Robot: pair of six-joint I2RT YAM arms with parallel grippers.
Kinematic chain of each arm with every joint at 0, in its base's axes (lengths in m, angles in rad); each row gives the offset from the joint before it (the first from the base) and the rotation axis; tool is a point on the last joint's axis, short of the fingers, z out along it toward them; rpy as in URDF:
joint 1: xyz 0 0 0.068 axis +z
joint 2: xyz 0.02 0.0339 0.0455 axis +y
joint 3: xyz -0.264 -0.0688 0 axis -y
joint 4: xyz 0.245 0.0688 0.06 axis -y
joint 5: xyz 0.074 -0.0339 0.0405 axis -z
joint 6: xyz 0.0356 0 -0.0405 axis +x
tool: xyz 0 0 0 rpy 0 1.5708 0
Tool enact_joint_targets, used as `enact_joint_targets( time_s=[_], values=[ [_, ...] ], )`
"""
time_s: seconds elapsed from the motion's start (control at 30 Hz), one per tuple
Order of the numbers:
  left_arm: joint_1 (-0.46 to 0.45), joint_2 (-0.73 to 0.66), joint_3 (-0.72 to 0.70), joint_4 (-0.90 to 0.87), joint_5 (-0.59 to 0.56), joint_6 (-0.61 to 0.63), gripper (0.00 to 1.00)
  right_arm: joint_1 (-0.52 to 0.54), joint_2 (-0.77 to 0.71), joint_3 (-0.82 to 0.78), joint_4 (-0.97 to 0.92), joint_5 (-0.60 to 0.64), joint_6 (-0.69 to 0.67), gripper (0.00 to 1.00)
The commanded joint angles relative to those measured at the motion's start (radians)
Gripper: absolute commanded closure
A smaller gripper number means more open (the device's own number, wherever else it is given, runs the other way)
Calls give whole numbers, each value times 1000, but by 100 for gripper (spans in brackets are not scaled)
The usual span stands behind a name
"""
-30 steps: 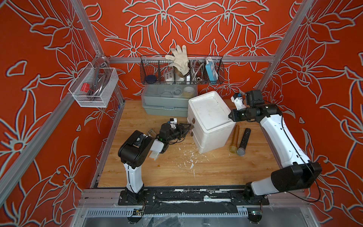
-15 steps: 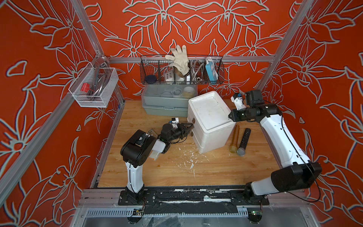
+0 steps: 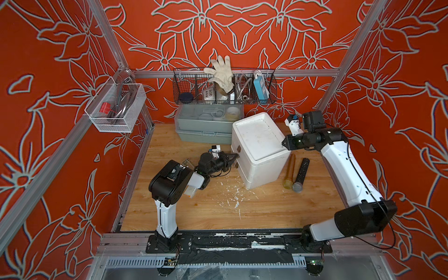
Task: Take the microphone out of the drawer
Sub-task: Open the drawer in the storage box.
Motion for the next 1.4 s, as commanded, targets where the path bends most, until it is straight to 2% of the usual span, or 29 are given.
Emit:
enact_joint_targets(
  time_s=[0.0, 0.53, 0.67, 0.9, 0.97, 1.37],
  values=[
    [-1, -29, -19, 24, 4, 28, 100, 18, 42, 8, 3, -14, 26, 100],
    [116, -272, -199, -175, 75, 141, 100, 19, 45, 9, -5, 9, 28, 100],
    [150, -395, -241, -313, 75, 219, 100, 19, 43, 9, -6, 7, 30, 100],
    [169, -653, -240, -673, 35, 414, 100, 18, 46, 10, -6, 9, 31, 100],
    [180, -699, -251, -721, 26, 435, 100, 19, 45, 9, -6, 9, 31, 100],
    [236, -714, -297, -776, 41, 425, 100, 18, 54, 11, -13, 48, 46, 100]
  ],
)
